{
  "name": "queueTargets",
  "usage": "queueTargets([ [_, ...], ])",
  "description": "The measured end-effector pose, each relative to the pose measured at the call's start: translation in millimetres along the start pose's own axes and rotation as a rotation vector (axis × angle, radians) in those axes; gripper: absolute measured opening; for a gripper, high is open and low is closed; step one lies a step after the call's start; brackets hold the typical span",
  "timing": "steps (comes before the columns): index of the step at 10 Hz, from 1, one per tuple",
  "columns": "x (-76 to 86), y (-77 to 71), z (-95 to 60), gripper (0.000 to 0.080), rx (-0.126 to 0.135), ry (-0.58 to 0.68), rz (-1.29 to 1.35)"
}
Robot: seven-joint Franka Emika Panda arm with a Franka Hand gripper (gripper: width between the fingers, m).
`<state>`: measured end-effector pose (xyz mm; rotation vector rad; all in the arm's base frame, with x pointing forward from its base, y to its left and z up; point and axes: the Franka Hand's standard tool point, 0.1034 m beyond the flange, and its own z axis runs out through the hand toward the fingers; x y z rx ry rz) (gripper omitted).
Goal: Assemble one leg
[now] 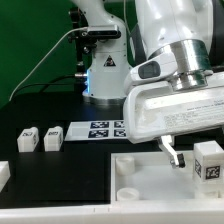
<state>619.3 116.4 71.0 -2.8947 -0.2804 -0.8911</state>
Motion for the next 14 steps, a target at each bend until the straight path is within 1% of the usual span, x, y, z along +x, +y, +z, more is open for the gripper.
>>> queueTargets([
  [1, -0.1, 0.0, 0.0, 0.0648, 0.0, 0.0, 0.0],
  [2, -2.3, -0.1, 1.0, 0.0648, 0.008, -0.043, 0.001],
  [3, 8.2, 1.7, -10.3, 0.0648, 0.015, -0.092, -0.002],
  [4, 20.9, 2.8, -21.2, 0.0648, 0.011, -0.074, -0.006],
  [5, 21.5, 2.8, -20.5, 0.0648, 0.015, -0.095, -0.005],
  [6, 19.6, 1.5, -18.4, 0.0648, 0.037, -0.208, -0.001],
  [7, 27.8, 2.2, -19.1, 0.0648, 0.055, -0.295, 0.005],
  [9, 29.2, 0.5, -15.2, 0.0648, 0.095, -0.51, 0.021],
  [11, 23.2, 1.0, -11.2, 0.0648, 0.122, -0.695, 0.024],
  [12, 28.9, 1.5, -5.7, 0.0648, 0.118, -0.665, 0.024],
  [14, 26.0, 3.8, -5.0, 0.0648, 0.117, -0.67, 0.029],
])
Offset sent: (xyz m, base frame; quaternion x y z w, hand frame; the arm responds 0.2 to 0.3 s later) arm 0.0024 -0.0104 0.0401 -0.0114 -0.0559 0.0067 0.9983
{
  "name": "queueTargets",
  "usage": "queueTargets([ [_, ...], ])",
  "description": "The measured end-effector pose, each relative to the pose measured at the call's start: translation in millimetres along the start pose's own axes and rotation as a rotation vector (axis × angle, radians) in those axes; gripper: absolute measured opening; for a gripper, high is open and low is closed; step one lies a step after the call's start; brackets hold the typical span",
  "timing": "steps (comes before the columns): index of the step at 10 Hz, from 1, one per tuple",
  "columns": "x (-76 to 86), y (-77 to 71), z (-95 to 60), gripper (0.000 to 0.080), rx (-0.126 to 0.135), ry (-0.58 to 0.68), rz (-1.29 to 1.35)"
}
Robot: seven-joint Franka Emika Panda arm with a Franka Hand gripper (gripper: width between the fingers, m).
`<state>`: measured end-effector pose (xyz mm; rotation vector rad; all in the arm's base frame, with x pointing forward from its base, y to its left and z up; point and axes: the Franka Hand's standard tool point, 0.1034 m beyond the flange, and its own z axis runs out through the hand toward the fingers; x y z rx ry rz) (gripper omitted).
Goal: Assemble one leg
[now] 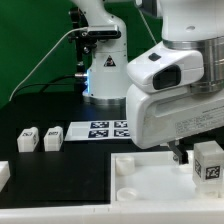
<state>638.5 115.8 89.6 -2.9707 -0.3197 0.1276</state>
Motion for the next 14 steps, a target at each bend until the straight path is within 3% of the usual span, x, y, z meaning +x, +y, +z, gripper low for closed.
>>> queueTargets([
  [2, -0.7, -2.9, 3.7, 0.0648, 0.001, -0.005, 0.023],
  [3, -0.7, -2.8, 3.7, 0.0525, 0.001, -0.005, 0.023],
  [4, -0.7, -2.7, 3.8, 0.0525, 0.001, -0.005, 0.023],
  [5, -0.7, -2.7, 3.8, 0.0386, 0.001, -0.005, 0.023],
  [6, -0.6, -1.1, 3.5, 0.0303, -0.001, -0.004, 0.032],
  [9, -0.3, -0.3, 3.4, 0.0303, -0.001, 0.0, 0.064],
  [12, -5.4, -2.2, 5.1, 0.0303, 0.006, 0.14, 0.667],
  [14, -5.7, -0.2, 4.9, 0.0303, 0.053, 0.164, 0.979],
])
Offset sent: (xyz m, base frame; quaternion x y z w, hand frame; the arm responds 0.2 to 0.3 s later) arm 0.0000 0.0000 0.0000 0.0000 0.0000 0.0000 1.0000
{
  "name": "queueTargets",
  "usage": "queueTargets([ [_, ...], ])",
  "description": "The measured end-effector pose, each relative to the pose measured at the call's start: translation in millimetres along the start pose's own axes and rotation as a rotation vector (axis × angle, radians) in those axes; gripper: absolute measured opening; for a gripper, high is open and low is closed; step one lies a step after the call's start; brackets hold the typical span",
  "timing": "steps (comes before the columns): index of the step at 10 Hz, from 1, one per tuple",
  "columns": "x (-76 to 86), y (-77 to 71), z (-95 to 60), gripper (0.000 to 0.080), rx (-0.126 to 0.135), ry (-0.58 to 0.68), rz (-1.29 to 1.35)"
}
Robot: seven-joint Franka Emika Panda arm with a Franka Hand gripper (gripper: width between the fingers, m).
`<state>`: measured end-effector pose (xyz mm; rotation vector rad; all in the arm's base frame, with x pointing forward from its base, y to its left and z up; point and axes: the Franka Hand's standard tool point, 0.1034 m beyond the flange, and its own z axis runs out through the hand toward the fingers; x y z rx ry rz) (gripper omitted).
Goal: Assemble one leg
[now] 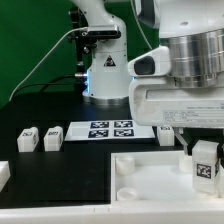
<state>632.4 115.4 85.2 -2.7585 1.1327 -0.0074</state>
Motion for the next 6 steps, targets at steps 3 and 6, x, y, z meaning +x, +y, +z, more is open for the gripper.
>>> queueTargets([
  [3, 2.9, 2.6, 0.0, 0.0303, 0.026, -0.02, 0.33],
  [6, 0.1, 1.2, 1.4, 0.0303, 0.043, -0.032, 0.633],
])
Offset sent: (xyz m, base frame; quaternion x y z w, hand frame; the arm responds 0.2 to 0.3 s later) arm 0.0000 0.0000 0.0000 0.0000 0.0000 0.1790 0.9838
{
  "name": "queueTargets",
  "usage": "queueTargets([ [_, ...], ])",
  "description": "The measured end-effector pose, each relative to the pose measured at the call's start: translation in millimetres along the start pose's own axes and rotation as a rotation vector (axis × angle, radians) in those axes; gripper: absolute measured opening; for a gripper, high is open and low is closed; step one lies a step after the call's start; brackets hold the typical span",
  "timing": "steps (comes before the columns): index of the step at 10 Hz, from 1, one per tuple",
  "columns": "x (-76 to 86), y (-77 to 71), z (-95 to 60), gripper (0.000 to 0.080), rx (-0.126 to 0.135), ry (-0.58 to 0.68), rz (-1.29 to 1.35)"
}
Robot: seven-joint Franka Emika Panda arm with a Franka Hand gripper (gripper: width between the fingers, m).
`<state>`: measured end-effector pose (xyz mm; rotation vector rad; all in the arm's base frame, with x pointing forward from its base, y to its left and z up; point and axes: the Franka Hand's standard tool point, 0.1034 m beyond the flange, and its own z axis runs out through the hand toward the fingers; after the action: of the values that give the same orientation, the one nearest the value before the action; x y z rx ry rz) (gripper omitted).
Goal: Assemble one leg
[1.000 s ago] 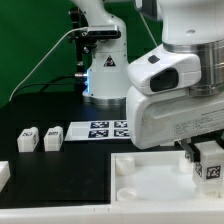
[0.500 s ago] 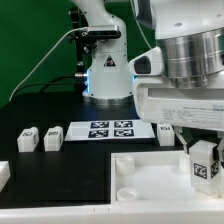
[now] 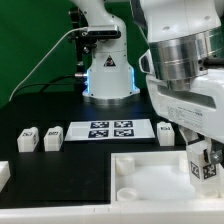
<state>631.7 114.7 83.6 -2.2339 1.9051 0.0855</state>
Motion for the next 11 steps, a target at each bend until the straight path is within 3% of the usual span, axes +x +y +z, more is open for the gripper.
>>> queueTargets([
  [1, -7.8, 3.2, 1.5, 0.0302, 0.024, -0.003, 0.105],
  [3, -7.2, 3.2, 1.5, 0.0302, 0.021, -0.005, 0.031],
  [4, -7.8, 3.6, 2.5, 0.0379, 0.018, -0.003, -0.027],
  [5, -5.7, 5.5, 3.5, 0.0558, 0.002, -0.007, -0.256],
  [6, -2.8, 6.9, 2.0, 0.0558, -0.018, -0.02, -0.434],
  [7, -0.4, 6.5, -2.0, 0.0621, -0.05, -0.035, -0.626],
  [8, 0.3, 2.2, -4.3, 0.0644, -0.065, -0.028, -0.867],
  [11, 1.5, 2.8, -3.4, 0.0648, -0.075, -0.032, -1.224],
])
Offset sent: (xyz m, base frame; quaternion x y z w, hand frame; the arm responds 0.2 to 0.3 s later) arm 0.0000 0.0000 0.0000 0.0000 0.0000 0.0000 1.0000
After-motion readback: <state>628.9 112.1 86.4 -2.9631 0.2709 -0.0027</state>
